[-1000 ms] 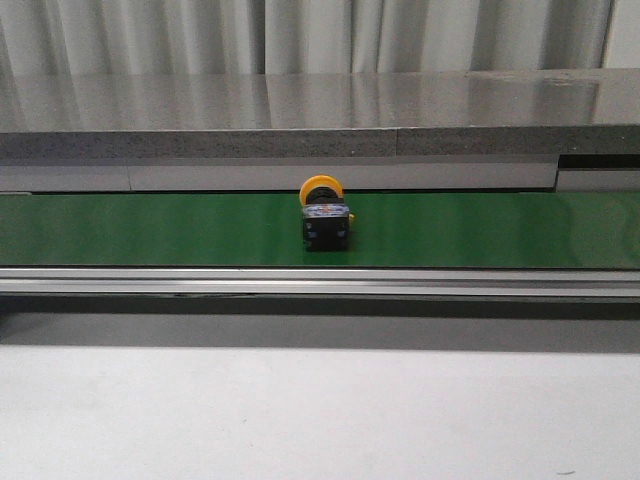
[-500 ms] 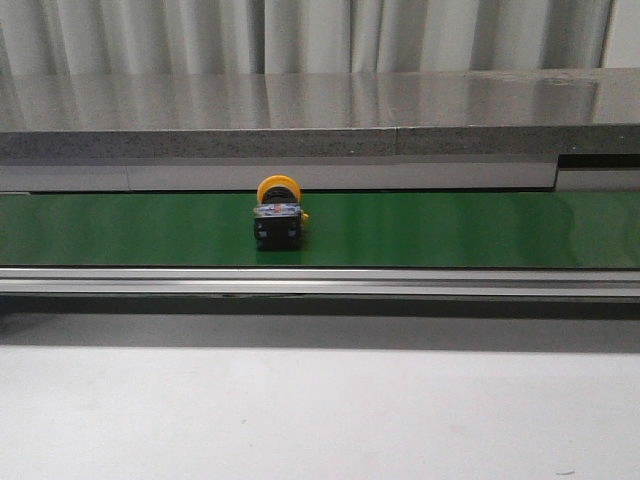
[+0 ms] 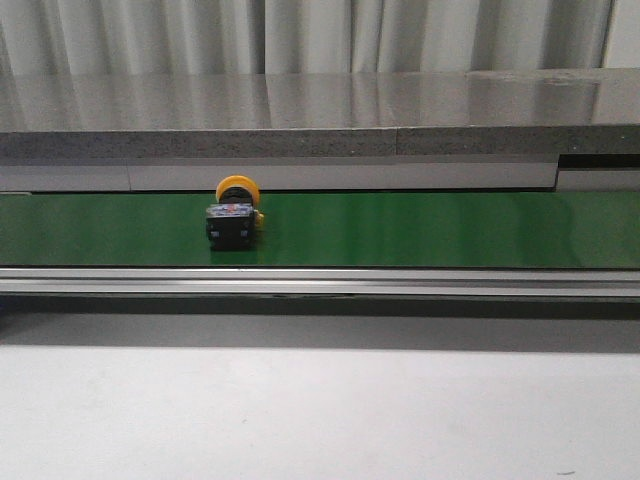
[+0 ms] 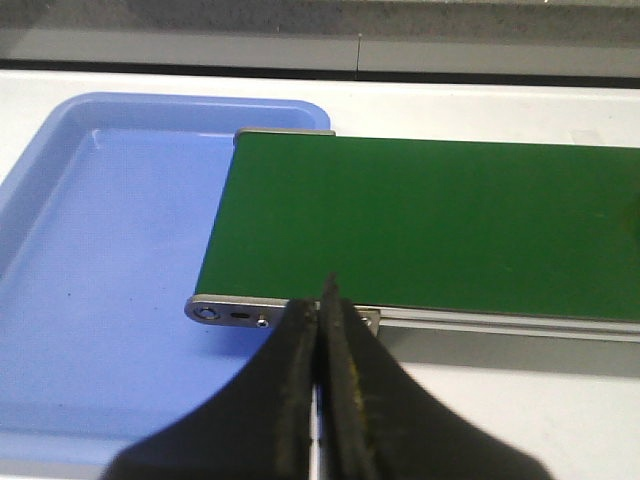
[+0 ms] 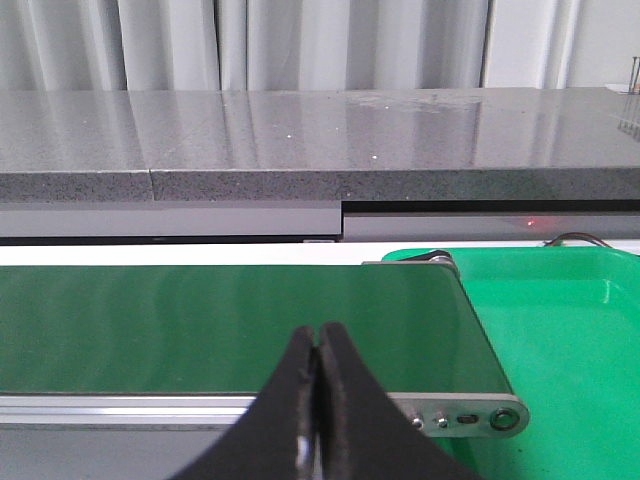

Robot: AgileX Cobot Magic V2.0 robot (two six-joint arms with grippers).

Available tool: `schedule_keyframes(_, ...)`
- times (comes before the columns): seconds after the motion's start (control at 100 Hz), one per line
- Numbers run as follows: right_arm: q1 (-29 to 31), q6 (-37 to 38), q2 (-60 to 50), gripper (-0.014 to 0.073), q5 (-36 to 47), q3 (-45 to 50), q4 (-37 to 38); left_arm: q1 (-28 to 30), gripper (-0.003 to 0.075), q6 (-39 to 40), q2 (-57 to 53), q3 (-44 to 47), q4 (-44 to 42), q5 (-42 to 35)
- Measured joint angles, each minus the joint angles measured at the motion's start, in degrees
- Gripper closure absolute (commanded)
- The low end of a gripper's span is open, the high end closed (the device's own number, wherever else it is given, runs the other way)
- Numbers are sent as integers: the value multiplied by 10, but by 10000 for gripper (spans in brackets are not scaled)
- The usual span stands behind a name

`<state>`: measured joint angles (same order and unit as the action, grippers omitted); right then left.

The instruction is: Move button from right to left

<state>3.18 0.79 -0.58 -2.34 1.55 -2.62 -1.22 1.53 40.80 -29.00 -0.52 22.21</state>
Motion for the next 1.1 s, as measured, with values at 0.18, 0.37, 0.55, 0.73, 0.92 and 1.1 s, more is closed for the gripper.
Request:
schedule_keyframes(0.18,0,0,0,662,0,0,0,0,213,0,131,-68,5,2)
schedule_keyframes(0.37,0,0,0,662,0,0,0,0,122,0,245,-147,15,33)
schedule_keyframes(0.55,0,0,0,662,0,0,0,-45,122,0,338,-245,25,114)
schedule_keyframes(0.73,0,0,0,662,0,0,0,-104,122,0,423,-326,52,164)
schedule_keyframes(0.92,0,0,0,662,0,0,0,-146,122,0,489,-384,89,177)
schedule_keyframes(1.1,0,0,0,662,0,0,0,-158,122,18,538,-421,98,202)
